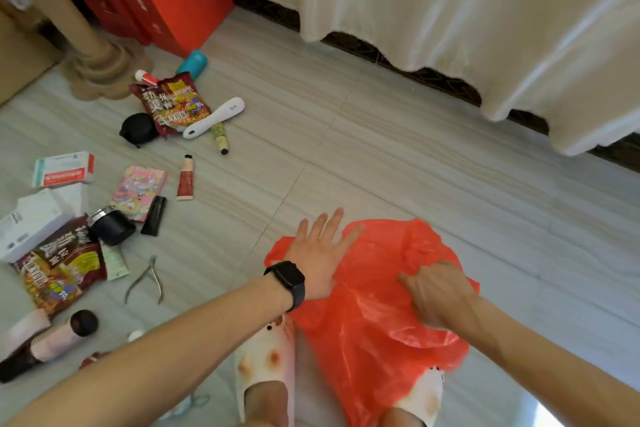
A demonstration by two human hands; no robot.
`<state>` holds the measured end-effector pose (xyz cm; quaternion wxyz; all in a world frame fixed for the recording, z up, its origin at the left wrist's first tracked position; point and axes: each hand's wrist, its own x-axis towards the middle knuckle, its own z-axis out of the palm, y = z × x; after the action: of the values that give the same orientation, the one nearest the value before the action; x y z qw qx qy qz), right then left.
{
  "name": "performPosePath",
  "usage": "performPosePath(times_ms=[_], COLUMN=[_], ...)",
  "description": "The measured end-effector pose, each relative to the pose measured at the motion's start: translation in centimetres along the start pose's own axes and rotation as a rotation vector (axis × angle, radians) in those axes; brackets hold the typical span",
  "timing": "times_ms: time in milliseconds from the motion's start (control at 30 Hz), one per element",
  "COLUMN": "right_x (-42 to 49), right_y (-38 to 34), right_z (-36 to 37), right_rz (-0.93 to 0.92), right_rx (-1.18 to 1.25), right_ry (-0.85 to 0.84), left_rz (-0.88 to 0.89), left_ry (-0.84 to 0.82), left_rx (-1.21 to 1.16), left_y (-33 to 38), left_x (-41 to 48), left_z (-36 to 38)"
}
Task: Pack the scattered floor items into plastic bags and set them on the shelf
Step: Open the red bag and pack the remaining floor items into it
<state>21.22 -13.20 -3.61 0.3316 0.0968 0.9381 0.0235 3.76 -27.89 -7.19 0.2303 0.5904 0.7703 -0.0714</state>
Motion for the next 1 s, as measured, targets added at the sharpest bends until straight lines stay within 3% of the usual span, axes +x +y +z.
performPosePath(times_ms=[100, 167, 267, 333, 400, 467, 567, 700, 833, 900, 1000], right_x=[0.2, 0.5, 0.5, 0.1, 0.0, 0.3, 1.8, 2.9, 3.5, 3.8, 3.8], right_y=[0.0, 0.4, 1.2, 1.7, 2.5, 3.7, 5.9, 7.3, 8.0, 8.0, 6.5], right_z=[0.4, 1.1, 2.9, 3.9, 3.9, 2.9, 0.5, -1.5, -2.1, -2.2, -1.3], right_rz=[0.043, 0.032, -0.076, -0.081, 0.029, 0.151, 0.264, 0.363, 0.449, 0.457, 0.635], right_rx=[0.013, 0.001, 0.023, 0.025, 0.018, -0.002, -0.049, -0.006, 0.045, 0.076, 0.227], right_ry=[-0.016, -0.081, -0.191, -0.240, -0.260, -0.231, -0.047, 0.194, 0.317, 0.432, 0.543], left_rz=[0.207, 0.355, 0.254, 0.199, 0.062, -0.041, -0.064, -0.219, -0.350, -0.474, -0.703], left_ry=[0.130, -0.015, -0.412, -0.472, -0.440, -0.322, -0.047, -0.093, -0.005, 0.180, 0.603], left_rx=[0.137, 0.051, -0.102, -0.033, 0.015, 0.165, 0.591, 0.820, 0.630, 0.507, 0.291], left_y=[2.8, 4.8, 6.8, 6.7, 5.3, 3.3, -0.7, -6.8, -9.7, -11.1, -12.5], left_x=[1.4, 1.9, 2.1, 2.1, 2.1, 2.5, 3.4, 2.3, 0.9, 0.8, 0.1], left_z=[0.9, 1.3, 1.1, 1.2, 1.4, 1.4, -0.9, -4.1, -6.3, -8.4, -11.7])
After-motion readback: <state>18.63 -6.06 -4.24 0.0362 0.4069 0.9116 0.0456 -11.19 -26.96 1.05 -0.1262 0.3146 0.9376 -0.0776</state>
